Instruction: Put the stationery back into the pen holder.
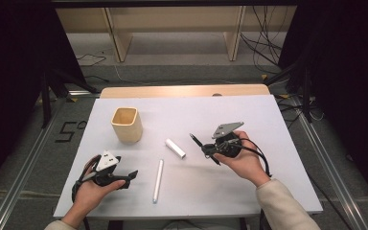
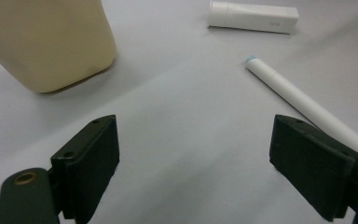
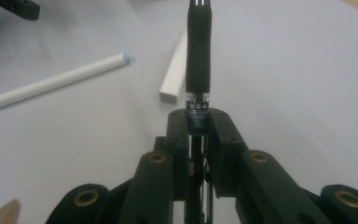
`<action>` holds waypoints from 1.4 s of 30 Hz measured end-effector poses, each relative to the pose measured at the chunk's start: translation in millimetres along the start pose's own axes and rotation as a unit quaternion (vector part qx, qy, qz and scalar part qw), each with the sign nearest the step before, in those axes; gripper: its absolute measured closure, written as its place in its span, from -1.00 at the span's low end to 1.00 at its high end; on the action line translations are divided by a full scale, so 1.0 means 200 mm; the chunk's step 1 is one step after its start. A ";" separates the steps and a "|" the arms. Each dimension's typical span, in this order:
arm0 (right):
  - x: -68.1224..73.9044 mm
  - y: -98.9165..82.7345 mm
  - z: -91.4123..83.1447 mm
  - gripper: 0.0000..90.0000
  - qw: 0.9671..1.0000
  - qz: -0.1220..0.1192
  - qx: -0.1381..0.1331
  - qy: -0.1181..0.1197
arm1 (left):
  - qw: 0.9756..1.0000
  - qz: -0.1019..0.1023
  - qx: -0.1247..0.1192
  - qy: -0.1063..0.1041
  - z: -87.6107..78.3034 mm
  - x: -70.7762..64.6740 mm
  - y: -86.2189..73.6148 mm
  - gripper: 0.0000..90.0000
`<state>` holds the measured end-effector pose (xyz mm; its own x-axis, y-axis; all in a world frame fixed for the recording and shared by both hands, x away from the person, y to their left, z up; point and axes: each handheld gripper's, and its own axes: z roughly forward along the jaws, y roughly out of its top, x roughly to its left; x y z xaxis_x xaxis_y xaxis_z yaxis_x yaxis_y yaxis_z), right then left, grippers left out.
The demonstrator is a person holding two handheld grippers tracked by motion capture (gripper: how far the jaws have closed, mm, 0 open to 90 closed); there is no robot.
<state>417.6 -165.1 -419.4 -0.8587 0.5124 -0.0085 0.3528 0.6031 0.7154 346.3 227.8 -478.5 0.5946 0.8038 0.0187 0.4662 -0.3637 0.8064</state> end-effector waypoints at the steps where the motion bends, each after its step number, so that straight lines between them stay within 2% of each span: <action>1: 0.00 0.00 0.00 0.78 1.000 0.000 -0.005 -0.002 | 1.000 0.000 0.000 0.000 0.00 0.00 0.00 -0.65; 7: 0.00 -0.01 0.00 0.78 0.999 0.013 -0.036 -0.001 | 1.000 0.001 0.000 0.000 0.00 0.00 0.00 -0.65; 16: 0.01 -0.03 0.02 0.78 0.999 0.020 -0.051 -0.005 | 1.000 0.001 -0.001 0.000 0.00 0.00 0.00 -0.65; 21: 0.02 -0.03 0.02 0.78 0.998 0.015 -0.060 -0.006 | 1.000 0.001 -0.002 0.000 0.00 0.00 0.00 -0.65; 26: 0.04 -0.03 0.03 0.78 0.997 0.017 -0.077 -0.001 | 1.000 0.002 -0.009 -0.003 0.00 -0.01 0.01 -0.64; 29: 0.05 -0.03 0.05 0.78 0.997 0.017 -0.078 0.003 | 1.000 0.001 -0.014 -0.008 0.00 -0.03 0.02 -0.64; 32: 0.06 -0.03 0.07 0.78 0.997 0.016 -0.077 0.007 | 1.000 0.004 -0.018 -0.012 0.00 -0.04 0.03 -0.64; 42: 0.10 -0.02 0.09 0.78 0.995 0.018 -0.097 0.010 | 0.999 -0.004 -0.041 -0.030 0.03 -0.09 0.13 -0.62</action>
<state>406.3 -146.9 -434.9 -0.8543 0.5187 0.0317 0.3064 0.4534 0.8370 351.8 202.1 -462.3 0.6304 0.7760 -0.0215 0.4178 -0.3158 0.8519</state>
